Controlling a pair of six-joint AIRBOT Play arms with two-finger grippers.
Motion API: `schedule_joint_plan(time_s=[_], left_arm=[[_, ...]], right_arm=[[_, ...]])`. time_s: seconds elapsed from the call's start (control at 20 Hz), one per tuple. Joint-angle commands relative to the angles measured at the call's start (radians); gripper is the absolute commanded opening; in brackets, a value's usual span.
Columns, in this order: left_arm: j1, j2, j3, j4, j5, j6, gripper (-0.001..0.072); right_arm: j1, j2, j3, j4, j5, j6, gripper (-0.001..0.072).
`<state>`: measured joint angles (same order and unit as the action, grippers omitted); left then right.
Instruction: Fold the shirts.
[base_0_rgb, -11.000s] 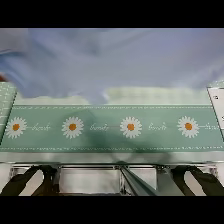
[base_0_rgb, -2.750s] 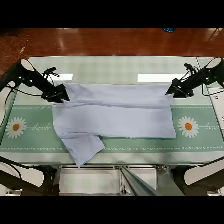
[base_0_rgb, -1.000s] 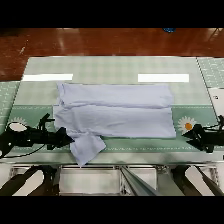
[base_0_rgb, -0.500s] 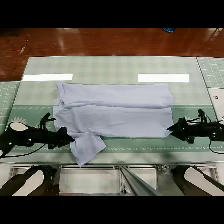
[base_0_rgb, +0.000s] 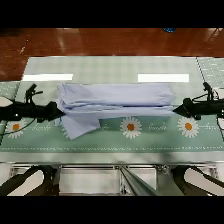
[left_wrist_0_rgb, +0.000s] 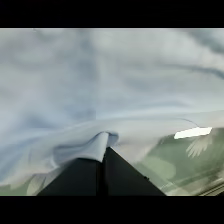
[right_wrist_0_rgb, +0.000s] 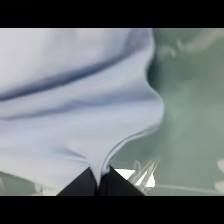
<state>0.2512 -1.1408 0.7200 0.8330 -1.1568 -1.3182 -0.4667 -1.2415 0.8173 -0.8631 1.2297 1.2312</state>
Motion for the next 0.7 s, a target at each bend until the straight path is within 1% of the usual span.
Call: schedule_joint_plan(time_s=[0.0,0.15,0.35,0.55,0.6,0.65], left_arm=[[-0.015,-0.149,0.219,-0.004,0.013,-0.014,0.0025],[-0.036,-0.325,0.414,-0.004,0.010,-0.064,0.0025],[-0.065,-0.510,0.632,-0.003,-0.027,-0.109,0.0025],[-0.090,-0.637,0.760,-0.003,-0.033,-0.112,0.0025],[-0.098,-0.660,0.763,-0.003,-0.025,-0.112,0.0062],[-0.105,-0.679,0.763,-0.003,-0.022,-0.112,0.0283]], right_arm=[[0.042,-0.075,0.145,0.044,0.002,0.006,0.0021],[0.104,-0.192,0.261,0.061,-0.044,0.029,0.0022],[0.117,-0.341,0.420,0.061,-0.064,0.093,0.0021],[0.122,-0.451,0.499,0.089,-0.091,0.111,0.0025],[0.128,-0.470,0.499,0.104,-0.124,0.111,0.0139],[0.134,-0.486,0.499,0.107,-0.163,0.111,0.0370]])
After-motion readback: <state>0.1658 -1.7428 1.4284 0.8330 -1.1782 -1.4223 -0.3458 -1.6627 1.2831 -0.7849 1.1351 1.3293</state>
